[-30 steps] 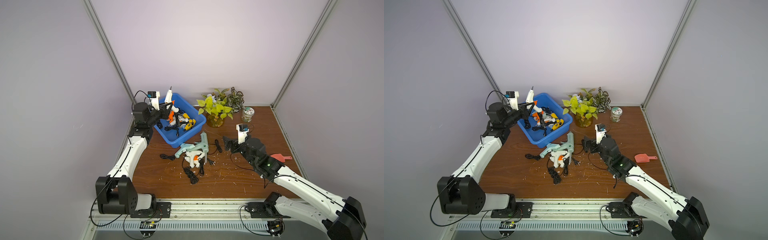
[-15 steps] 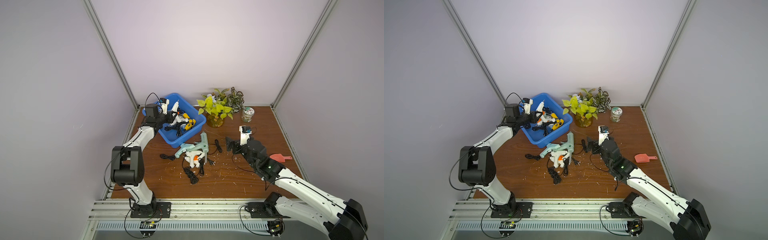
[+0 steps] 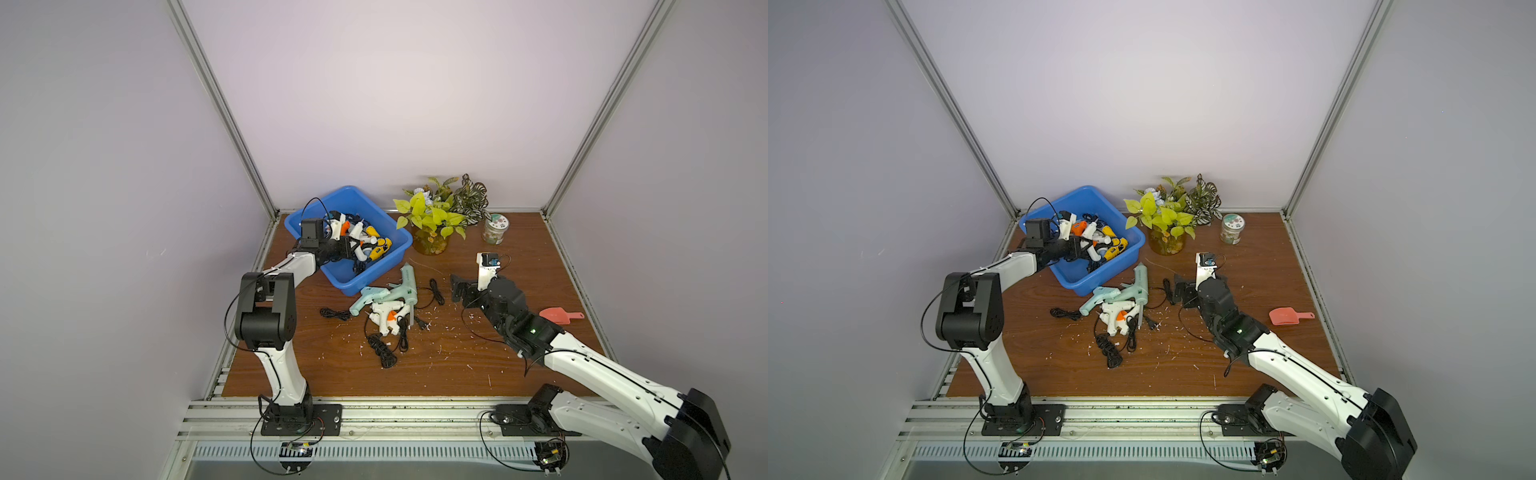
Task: Put the hot melt glue gun into the storage box
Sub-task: Place the hot melt adhesive gun in the storage box.
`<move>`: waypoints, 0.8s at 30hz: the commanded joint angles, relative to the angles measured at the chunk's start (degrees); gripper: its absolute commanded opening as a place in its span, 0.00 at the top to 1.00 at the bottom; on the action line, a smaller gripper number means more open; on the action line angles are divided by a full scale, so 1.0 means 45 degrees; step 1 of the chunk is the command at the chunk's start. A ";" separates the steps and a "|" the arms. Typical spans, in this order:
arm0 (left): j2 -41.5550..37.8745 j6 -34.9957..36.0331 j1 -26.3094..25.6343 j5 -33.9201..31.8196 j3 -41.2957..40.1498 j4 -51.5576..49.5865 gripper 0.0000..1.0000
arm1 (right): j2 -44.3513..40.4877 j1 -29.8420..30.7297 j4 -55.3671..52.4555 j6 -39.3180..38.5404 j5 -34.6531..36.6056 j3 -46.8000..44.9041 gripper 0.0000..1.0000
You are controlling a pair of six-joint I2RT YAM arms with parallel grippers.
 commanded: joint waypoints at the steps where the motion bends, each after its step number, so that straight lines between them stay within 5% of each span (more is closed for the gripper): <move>1: 0.0105 0.0222 0.0113 -0.0299 0.0300 -0.0128 0.76 | 0.0340 -0.0094 -0.0387 0.0666 0.0337 0.0503 0.01; 10: -0.1163 -0.0218 0.0109 -0.3534 -0.0216 -0.0367 0.46 | 0.2044 -0.0339 -0.0492 0.1298 -0.1158 0.0880 0.02; 24: -0.6297 -0.1490 0.0128 -0.7528 -0.2860 0.0575 0.01 | 0.3395 -0.0345 0.0986 0.1926 -0.3753 0.1077 0.14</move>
